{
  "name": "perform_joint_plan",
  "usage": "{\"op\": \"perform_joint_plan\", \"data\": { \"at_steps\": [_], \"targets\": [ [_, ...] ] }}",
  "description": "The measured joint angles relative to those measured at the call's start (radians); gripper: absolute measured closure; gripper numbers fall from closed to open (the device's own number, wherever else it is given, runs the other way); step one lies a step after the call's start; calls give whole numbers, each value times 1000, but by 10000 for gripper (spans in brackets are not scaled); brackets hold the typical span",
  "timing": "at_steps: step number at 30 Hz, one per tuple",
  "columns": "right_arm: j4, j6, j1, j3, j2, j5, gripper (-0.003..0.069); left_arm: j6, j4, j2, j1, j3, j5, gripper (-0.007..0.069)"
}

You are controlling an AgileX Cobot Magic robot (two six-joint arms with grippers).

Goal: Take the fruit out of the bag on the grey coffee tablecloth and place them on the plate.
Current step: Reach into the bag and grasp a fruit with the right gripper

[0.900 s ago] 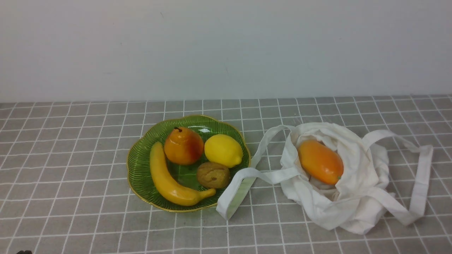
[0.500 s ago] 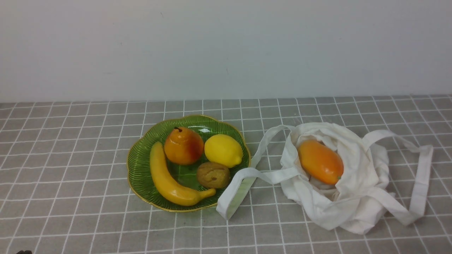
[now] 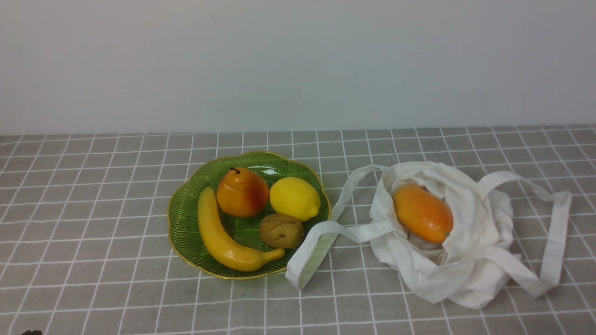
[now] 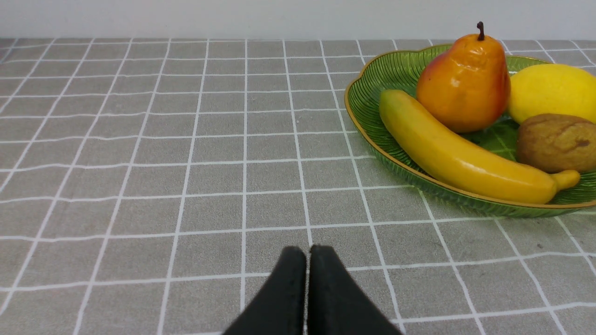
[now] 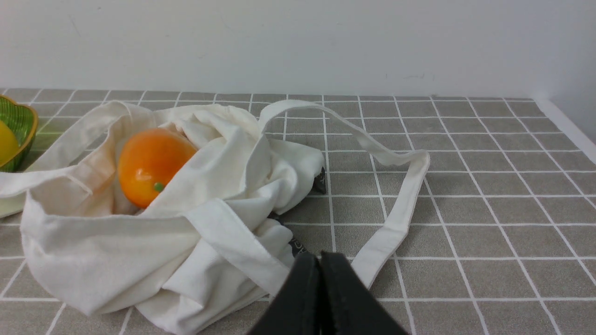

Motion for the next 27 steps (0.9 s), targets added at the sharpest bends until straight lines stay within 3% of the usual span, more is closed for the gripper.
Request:
{"op": "perform_joint_plan", "data": {
  "at_steps": [9, 15, 17, 19, 27],
  "targets": [
    [21, 8, 0, 0, 0, -9, 669, 0, 0, 0, 0, 0, 0, 632],
    [417, 187, 0, 8, 0, -151, 669, 0, 0, 0, 0, 0, 0, 632],
    [628, 247, 0, 8, 0, -211, 669, 0, 0, 0, 0, 0, 0, 632],
    [755, 265, 0, 8, 0, -247, 669, 0, 0, 0, 0, 0, 0, 632],
    [894, 222, 0, 8, 0, -317, 669, 0, 0, 0, 0, 0, 0, 632]
  ]
}}
